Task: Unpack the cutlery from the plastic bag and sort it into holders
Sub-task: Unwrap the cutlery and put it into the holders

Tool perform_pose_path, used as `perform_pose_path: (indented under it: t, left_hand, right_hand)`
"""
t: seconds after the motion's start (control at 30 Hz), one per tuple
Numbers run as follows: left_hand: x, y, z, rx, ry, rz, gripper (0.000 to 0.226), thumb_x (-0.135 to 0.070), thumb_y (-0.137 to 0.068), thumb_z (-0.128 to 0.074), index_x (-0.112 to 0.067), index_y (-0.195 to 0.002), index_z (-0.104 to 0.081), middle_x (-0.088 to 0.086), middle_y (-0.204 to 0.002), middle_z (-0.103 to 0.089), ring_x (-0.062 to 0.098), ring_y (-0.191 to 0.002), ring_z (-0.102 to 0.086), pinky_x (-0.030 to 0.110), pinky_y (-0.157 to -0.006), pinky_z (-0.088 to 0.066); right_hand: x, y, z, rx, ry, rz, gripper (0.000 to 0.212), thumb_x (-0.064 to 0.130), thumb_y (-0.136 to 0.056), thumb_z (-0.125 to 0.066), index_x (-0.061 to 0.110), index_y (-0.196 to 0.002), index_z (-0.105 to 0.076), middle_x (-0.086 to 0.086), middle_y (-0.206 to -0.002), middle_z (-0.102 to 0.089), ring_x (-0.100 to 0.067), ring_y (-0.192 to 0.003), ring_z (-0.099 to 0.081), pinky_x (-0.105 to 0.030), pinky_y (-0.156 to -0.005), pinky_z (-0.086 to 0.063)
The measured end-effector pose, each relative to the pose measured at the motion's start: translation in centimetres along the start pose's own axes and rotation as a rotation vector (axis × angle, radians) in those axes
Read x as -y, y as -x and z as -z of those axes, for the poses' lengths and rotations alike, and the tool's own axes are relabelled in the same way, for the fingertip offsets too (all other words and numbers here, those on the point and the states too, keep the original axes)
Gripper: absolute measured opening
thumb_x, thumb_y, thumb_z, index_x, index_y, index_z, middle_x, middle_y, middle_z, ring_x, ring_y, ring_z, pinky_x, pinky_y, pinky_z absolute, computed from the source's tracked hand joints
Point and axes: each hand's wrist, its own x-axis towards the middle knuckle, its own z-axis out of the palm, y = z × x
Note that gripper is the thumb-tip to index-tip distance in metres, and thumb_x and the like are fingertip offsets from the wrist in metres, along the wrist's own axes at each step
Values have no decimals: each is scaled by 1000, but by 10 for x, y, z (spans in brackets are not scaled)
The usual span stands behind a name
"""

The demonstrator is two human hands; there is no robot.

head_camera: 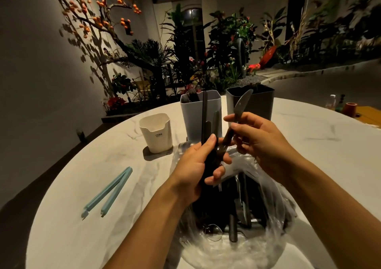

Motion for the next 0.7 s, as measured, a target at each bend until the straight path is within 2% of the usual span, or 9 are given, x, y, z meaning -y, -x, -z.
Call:
perform_pose_path:
  t: [0.13, 0.2, 0.27, 0.33, 0.43, 0.57, 0.7]
  left_hand:
    - [-5, 1, -5, -62, -13, -24, 35, -37, -105, -42, -6, -116, -56, 6, -72, -64, 10, -45, -48, 16, -35, -35]
    - [-7, 0, -4, -132, 0, -54, 32, -34, -106, -42, -7, -105, -58, 4, -69, -66, 10, -46, -51, 17, -37, -37]
    - [-8, -1, 0, -219, 18, -71, 32, -33, -107, -42, -8, -94, -57, 6, -70, -71, 14, -55, -63, 20, -46, -48]
    - [-8, -3, 5, -257, 104, -79, 32, -32, -108, -41, -8, -90, -54, 12, -84, -76, 23, -74, -74, 27, -60, -58]
    - [-7, -5, 9, -261, 214, -97, 33, -28, -108, -40, -4, -92, -56, 24, -102, -74, 34, -95, -74, 38, -75, -62]
    - [-4, -4, 7, -200, 272, -118, 37, -27, -108, -40, 2, -103, -63, 23, -110, -72, 34, -103, -72, 43, -87, -60]
    - [-4, -4, 5, -156, 278, -117, 38, -27, -108, -38, 1, -116, -62, 22, -116, -71, 32, -109, -70, 44, -95, -57]
  right_hand:
    - [5, 3, -3, -30, -18, 28, 15, 20, -99, -55, 13, -97, -68, -1, -78, -70, -12, -67, -64, -24, -58, -48]
    - [9, 5, -1, -82, -65, 55, 17, 19, -100, -53, 11, -91, -66, 1, -73, -68, -12, -65, -58, -20, -54, -47]
    - [13, 7, 0, -128, -143, 91, 17, 17, -101, -51, 10, -92, -63, -1, -76, -65, -10, -63, -56, -18, -51, -48]
    - [16, 8, 0, -143, -173, 128, 16, 17, -101, -49, 10, -93, -61, -2, -78, -63, -9, -60, -56, -19, -50, -49]
    - [17, 10, -3, -114, -120, 151, 15, 17, -102, -49, 11, -93, -60, -3, -79, -64, -10, -60, -58, -21, -51, -50]
    - [13, 9, -4, -105, 37, 116, 24, 20, -104, -44, 14, -86, -57, -6, -77, -60, -18, -69, -59, -26, -56, -53]
    - [8, 11, -12, 33, 121, 92, 23, 17, -106, -39, 11, -91, -55, -8, -76, -58, -16, -63, -58, -26, -52, -48]
